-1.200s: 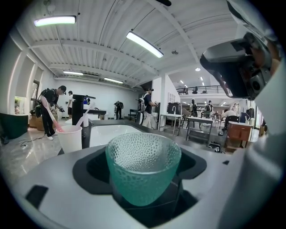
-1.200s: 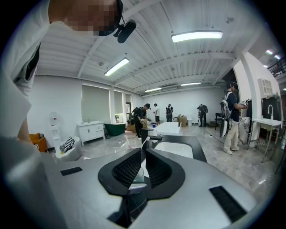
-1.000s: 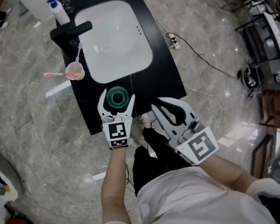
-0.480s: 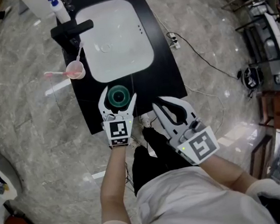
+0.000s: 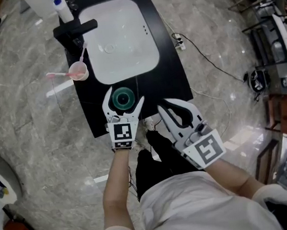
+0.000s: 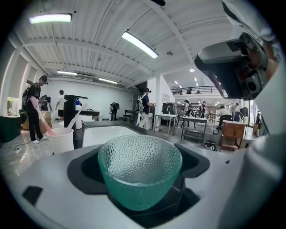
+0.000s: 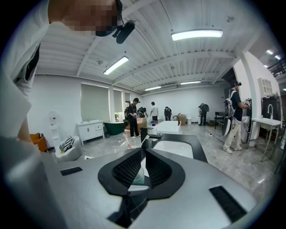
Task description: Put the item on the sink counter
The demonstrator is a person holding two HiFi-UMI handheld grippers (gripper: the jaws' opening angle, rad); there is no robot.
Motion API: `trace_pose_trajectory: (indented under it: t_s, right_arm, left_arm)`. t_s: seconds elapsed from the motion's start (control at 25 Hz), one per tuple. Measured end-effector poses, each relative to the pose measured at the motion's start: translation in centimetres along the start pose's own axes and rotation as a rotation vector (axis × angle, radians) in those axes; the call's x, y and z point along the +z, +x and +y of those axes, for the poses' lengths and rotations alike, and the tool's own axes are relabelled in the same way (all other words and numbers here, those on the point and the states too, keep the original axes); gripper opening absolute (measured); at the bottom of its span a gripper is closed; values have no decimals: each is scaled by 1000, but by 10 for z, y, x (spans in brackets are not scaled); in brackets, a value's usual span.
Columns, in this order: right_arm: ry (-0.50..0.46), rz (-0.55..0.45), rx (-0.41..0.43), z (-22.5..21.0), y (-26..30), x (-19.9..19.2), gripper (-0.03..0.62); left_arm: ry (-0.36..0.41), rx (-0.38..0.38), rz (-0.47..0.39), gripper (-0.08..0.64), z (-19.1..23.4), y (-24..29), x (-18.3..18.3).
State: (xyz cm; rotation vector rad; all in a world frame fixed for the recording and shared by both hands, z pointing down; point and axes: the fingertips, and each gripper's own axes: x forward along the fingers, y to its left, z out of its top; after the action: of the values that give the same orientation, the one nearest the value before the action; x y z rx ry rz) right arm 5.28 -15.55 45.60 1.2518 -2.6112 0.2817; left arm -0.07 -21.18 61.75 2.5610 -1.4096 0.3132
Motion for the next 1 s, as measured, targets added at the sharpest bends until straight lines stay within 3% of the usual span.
trace_pose_trajectory:
  t_s: [0.52,1.0]
  right_arm:
    - [-10,-10,12,7,0,5,54]
    - [-22,-44,27,19,-6,14,54]
  left_arm:
    - [29,-44,-4,512,-7,-3,9]
    - [38,-34,4,515,-4,-19,12]
